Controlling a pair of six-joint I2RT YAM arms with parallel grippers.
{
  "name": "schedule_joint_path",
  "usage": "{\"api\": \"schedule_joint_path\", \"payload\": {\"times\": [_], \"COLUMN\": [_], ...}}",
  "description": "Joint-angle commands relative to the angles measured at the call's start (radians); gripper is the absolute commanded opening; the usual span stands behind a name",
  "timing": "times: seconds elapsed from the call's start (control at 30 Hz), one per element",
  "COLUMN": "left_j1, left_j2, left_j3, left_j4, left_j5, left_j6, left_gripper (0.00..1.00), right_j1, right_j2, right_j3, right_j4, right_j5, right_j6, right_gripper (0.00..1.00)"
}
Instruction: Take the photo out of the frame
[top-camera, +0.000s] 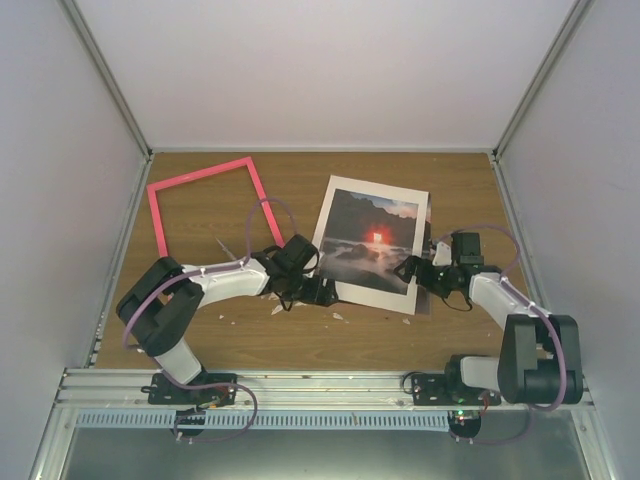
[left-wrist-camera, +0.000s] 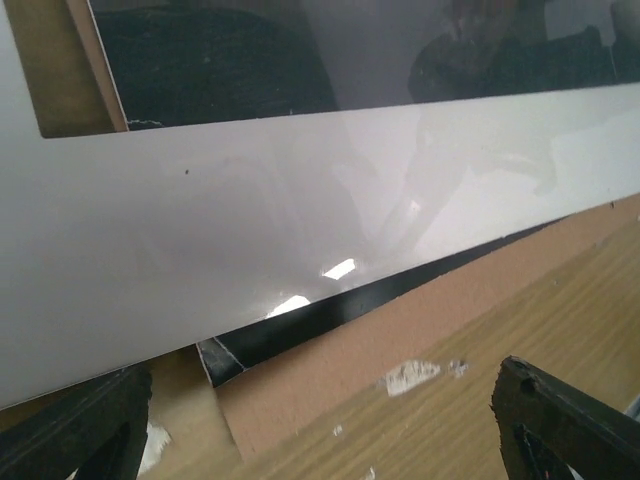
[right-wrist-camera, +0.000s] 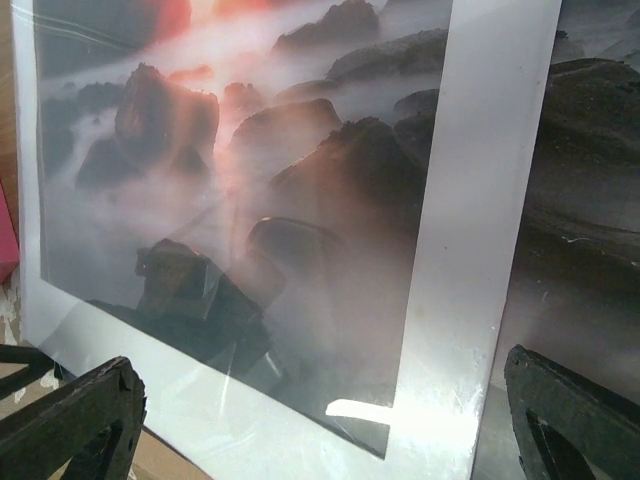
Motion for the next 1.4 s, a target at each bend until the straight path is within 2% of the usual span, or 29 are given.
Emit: {"api": "schedule_joint_path", "payload": {"times": [0.0,0.43,0.7,1.03,1.37], "left_j1": [0.034,0.078,0.1,0.111,0.122], "left_j2": [0.033,0.107,0.08,0.093,0.065], "left_j3": [0.045,0.14,0.065,0.013,-0.054], "left_j4": [0.045,0.06,0.16,0.239,0.357], "left_j5": [-0.066,-0.1,-0.125,-0.134,-0.01], "left_j6": [0.03,0.07,-0.003,-0.055,-0.128], "left_gripper": [0.93,0.93,0.94,0.94,0.92], "right_j1": [0.008,0.005,0.009,0.04,0.053], "right_j2": [-0.038,-0.073,-0.015,0.024,0.087], "right_j3": [0.028,0.024,0.012,-0.004,-0.047], "right_j4": [-0.007,-0.02,0.063,0.105,0.169], "right_j5": [0.035,0.094,-0.002,-0.001,-0.018], "right_j6": [-0.019,-0.033,-0.018,-0.015,-0.001], "right_gripper": [0.99,1.0,1.0,1.0,0.99]}}
